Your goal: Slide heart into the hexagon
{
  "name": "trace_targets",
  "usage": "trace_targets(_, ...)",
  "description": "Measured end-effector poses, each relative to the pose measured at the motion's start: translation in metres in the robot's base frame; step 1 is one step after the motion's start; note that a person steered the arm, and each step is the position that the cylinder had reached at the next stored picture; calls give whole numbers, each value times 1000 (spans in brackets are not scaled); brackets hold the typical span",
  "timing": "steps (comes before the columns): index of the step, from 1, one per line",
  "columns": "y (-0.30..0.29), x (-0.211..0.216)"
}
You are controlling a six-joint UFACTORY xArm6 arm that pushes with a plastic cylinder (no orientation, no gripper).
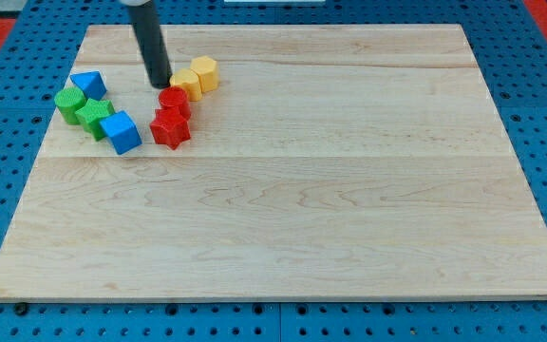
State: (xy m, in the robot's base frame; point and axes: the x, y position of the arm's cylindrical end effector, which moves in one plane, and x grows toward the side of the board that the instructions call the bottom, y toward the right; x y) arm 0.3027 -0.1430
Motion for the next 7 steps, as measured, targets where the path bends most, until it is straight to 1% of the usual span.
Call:
trace_targets(1,32,-24)
trace_targets(2,30,-28)
trace_targets(3,-29,-13)
trace_targets(4,-50,36)
trace_targets(5,-10,31)
trace_targets(7,15,36)
